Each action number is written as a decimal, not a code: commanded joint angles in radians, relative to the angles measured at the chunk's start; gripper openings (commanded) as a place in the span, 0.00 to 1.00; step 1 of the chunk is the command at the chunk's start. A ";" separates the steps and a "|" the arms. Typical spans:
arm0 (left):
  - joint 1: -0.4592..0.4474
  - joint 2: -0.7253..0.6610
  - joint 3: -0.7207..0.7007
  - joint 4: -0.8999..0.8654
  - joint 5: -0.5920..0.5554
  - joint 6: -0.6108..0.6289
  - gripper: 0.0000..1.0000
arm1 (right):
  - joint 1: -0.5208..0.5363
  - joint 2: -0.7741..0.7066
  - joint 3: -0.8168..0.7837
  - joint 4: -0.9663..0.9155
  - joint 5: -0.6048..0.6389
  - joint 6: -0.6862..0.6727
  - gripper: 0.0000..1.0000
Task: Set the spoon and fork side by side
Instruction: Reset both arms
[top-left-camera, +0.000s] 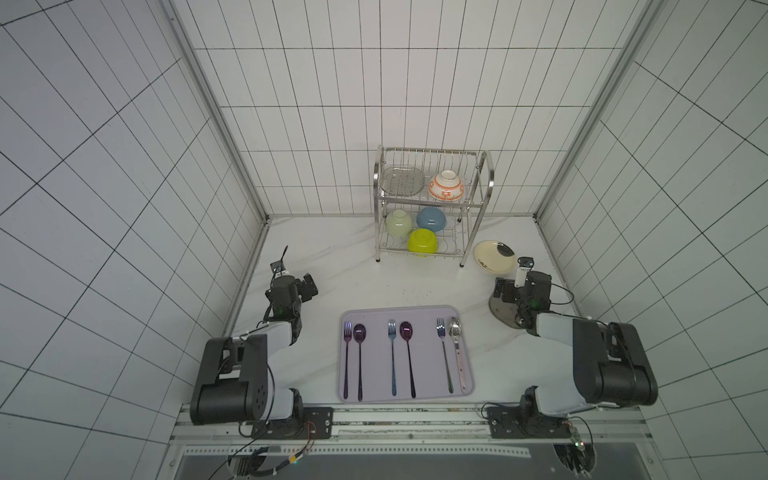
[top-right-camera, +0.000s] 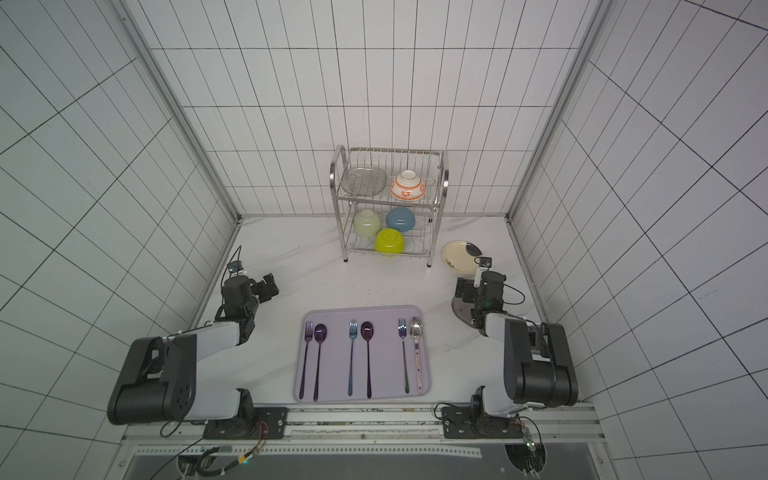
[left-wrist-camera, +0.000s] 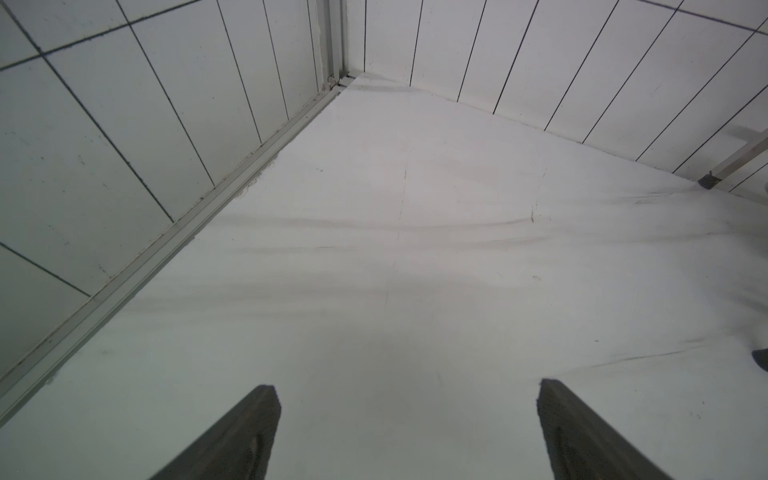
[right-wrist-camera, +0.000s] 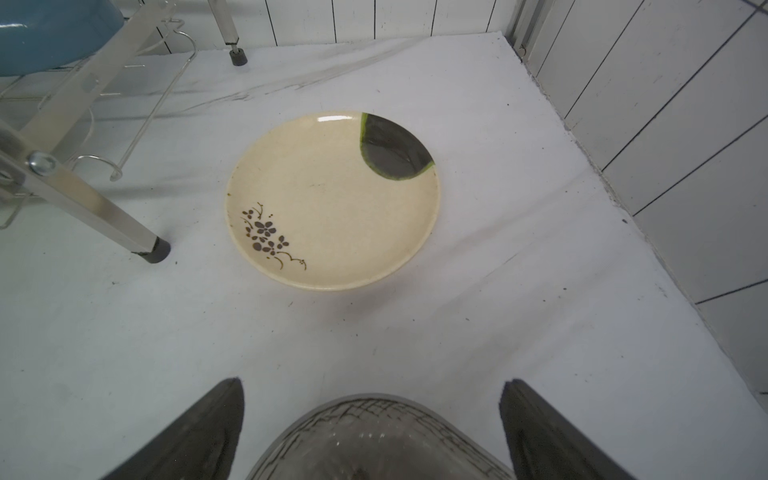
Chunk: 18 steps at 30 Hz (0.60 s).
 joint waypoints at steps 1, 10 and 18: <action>-0.002 0.072 0.017 0.201 0.102 0.075 0.98 | -0.013 0.005 0.000 0.097 0.029 0.006 0.99; -0.041 0.128 0.007 0.278 0.040 0.107 0.98 | -0.023 0.039 -0.039 0.199 0.013 0.013 0.99; -0.059 0.112 0.020 0.225 0.006 0.112 0.98 | -0.023 0.025 -0.050 0.209 0.011 0.009 0.99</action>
